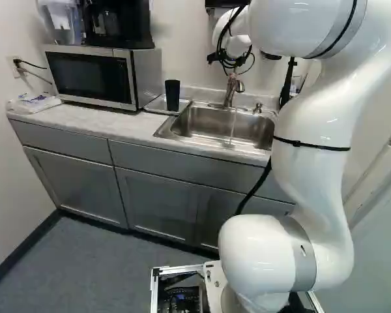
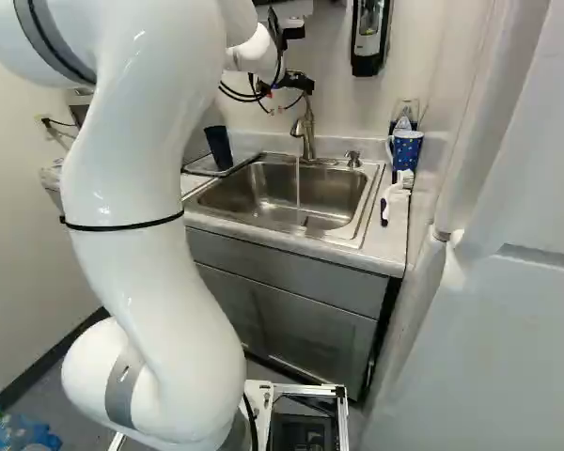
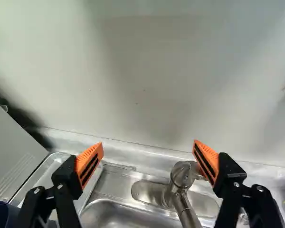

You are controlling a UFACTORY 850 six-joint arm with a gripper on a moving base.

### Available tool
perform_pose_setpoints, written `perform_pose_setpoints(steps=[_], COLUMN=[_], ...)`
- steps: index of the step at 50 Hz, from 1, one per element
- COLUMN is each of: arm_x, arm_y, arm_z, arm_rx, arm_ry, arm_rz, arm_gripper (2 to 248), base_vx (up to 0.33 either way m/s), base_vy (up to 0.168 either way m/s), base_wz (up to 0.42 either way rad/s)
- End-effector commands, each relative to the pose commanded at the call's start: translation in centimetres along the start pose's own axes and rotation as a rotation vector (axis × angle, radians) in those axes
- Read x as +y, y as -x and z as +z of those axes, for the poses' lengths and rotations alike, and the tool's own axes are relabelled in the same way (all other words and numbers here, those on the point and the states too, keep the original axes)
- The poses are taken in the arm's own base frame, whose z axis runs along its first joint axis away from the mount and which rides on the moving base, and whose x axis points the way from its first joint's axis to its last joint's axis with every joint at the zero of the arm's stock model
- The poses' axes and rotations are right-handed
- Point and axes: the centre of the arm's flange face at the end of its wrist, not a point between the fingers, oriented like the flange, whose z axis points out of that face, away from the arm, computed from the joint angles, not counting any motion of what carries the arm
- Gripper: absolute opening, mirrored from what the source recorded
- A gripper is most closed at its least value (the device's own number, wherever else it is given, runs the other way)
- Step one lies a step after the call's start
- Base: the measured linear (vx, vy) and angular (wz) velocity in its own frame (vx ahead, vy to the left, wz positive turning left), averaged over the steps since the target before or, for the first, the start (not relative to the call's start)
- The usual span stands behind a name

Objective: Rinse the cup and place it in the tray

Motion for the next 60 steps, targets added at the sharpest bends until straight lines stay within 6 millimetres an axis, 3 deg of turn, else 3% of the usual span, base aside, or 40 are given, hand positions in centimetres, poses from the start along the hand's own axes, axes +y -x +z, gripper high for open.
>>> perform_pose_setpoints(steps=[60], arm_x=[0.6], arm_y=[1.2], arm_z=[-2.8], arm_rx=[-0.044], arm_ry=[0.007], arm_rz=[0.004], arm_gripper=[247], base_vx=[0.0], base_vy=[0.0], base_wz=[0.0])
